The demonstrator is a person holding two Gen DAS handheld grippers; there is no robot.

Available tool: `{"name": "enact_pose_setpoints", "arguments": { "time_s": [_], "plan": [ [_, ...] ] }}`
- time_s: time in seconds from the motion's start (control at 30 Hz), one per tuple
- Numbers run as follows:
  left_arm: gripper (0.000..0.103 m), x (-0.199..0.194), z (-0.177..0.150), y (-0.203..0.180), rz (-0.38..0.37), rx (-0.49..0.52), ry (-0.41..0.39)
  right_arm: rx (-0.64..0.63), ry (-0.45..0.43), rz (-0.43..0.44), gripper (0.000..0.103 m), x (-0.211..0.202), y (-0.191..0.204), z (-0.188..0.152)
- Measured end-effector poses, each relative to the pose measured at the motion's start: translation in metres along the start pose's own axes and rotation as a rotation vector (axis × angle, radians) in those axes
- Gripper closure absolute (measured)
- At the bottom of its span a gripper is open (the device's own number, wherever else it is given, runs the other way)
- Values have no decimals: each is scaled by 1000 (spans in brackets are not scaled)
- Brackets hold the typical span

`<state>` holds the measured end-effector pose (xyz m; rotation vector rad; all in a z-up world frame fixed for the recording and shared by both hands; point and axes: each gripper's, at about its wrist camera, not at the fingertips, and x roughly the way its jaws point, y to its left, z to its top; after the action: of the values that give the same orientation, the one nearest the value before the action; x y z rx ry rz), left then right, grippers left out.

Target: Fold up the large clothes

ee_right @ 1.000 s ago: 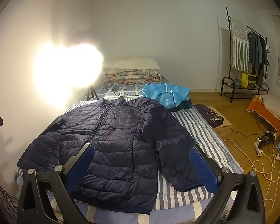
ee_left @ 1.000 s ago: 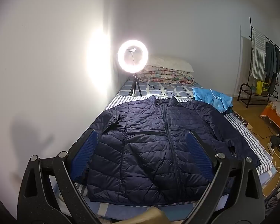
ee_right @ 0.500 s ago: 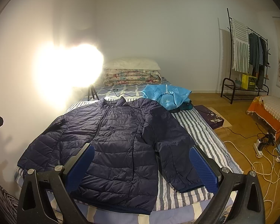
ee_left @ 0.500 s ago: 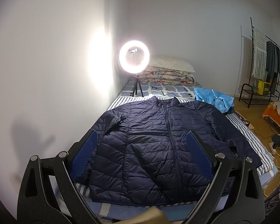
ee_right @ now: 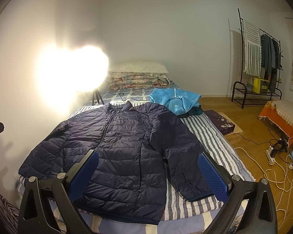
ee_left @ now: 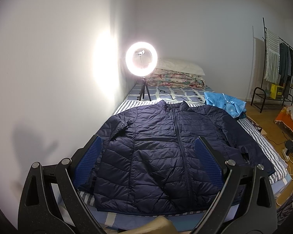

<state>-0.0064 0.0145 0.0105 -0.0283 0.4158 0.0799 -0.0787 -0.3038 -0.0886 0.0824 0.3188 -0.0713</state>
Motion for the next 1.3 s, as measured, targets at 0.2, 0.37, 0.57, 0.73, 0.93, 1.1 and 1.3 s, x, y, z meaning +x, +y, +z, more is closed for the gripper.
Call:
{"name": "enact_pose_setpoints", "arguments": {
  "time_s": [0.2, 0.37, 0.57, 0.73, 0.93, 1.1, 1.3],
  "plan": [
    [6, 2, -2, 2, 1, -1, 2, 1, 9, 2, 0, 2, 0, 1],
    [6, 4, -6, 4, 9, -2, 5, -4, 11, 6, 0, 7, 10, -1],
    [6, 5, -13, 9, 29, -4, 13, -17, 14, 9, 0, 15, 19, 0],
    [6, 7, -20, 18, 60, 0, 24, -30, -1, 13, 0, 26, 32, 3],
    [6, 10, -27, 33, 96, -11, 42, -92, -14, 13, 0, 37, 51, 7],
    [6, 11, -33, 49, 133, -28, 51, -119, -56, 46, 0, 50, 73, 14],
    [6, 7, -44, 68, 184, -37, 71, -158, -21, 124, 0, 75, 107, 22]
  ]
}}
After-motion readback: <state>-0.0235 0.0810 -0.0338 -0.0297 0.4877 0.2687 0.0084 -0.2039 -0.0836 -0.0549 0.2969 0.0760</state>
